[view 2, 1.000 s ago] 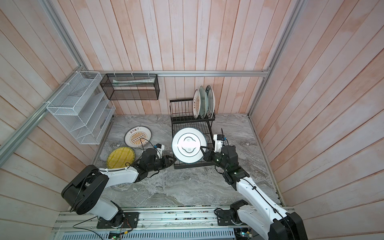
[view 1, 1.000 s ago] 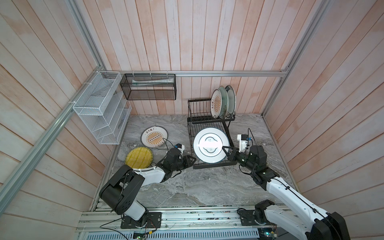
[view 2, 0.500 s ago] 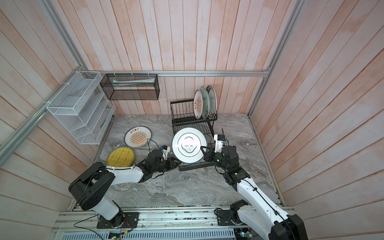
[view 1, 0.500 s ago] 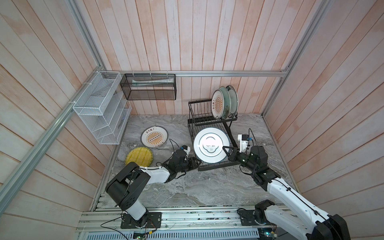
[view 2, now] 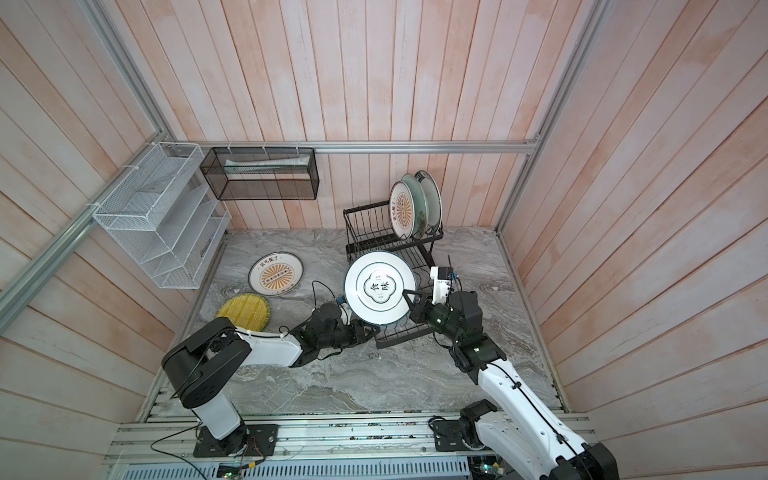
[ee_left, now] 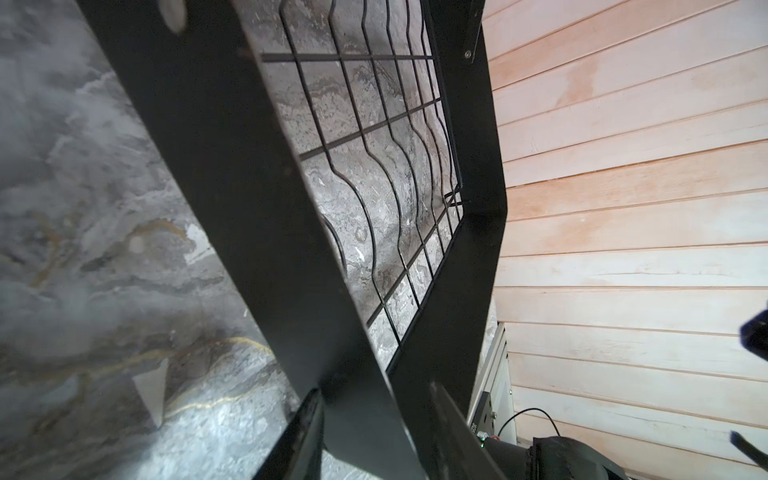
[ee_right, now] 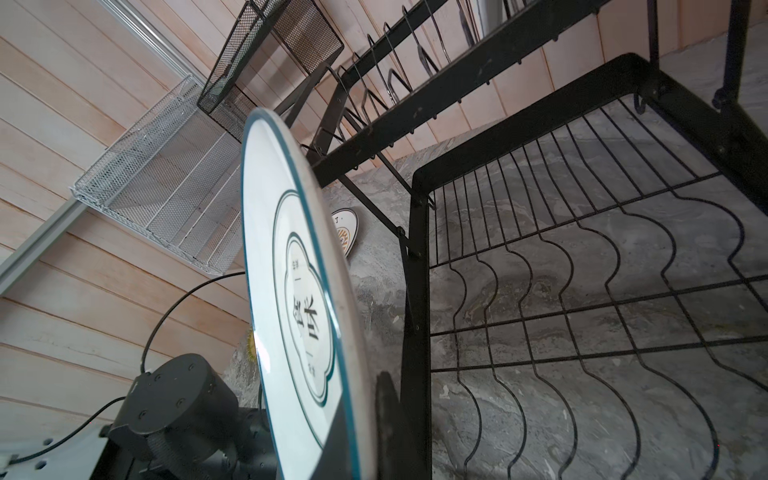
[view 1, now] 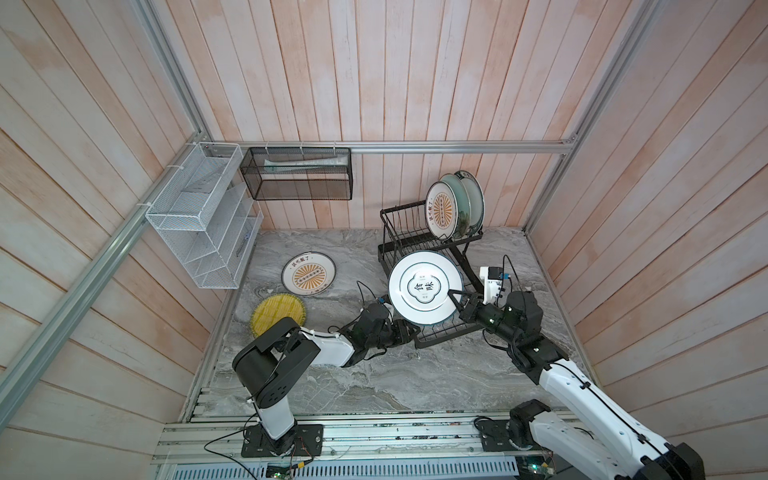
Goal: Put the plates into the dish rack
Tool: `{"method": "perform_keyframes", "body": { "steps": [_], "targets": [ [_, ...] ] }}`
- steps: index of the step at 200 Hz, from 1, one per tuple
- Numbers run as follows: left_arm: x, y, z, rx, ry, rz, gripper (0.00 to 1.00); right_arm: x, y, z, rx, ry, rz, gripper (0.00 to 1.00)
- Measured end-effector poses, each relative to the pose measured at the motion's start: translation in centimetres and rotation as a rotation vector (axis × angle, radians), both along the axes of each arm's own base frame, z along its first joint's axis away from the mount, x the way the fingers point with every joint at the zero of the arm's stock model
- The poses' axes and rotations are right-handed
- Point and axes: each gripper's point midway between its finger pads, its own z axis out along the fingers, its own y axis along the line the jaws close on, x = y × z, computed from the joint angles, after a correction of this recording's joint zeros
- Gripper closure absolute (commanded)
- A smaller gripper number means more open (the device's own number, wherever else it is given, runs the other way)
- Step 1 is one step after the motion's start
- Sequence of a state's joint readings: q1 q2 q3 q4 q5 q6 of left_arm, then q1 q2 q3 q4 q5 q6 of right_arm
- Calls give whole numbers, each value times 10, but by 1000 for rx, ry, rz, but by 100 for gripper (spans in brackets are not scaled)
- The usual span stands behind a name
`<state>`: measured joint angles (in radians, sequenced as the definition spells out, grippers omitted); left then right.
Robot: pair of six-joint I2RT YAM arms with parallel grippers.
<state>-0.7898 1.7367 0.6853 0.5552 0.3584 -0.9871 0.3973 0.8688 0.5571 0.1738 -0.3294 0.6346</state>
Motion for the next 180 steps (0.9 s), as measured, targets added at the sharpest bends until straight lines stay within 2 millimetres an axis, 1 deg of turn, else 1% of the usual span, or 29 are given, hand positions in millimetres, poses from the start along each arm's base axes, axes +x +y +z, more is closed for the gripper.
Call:
{"method": "perform_keyframes", "body": {
  "steps": [22,47,66,96,137,158,180],
  "targets": [
    [1,3,11,8,-32,4,57,2,-3,12,-12,-23,-15,100],
    [2,9,34,12,-98,17,57,7,-7,31,-38,-60,-41,100],
    [3,15,49,25,-148,25,57,12,-11,53,-56,-108,-70,100],
    [2,27,63,65,-201,42,57,22,-19,92,-81,-186,-134,100],
    [4,42,88,75,-274,78,57,44,-31,140,-125,-279,-243,100],
    [1,49,92,81,-287,91,57,56,-36,162,-157,-319,-306,100],
    [-4,57,89,98,-280,97,57,67,-35,178,-195,-350,-354,100]
  ]
}}
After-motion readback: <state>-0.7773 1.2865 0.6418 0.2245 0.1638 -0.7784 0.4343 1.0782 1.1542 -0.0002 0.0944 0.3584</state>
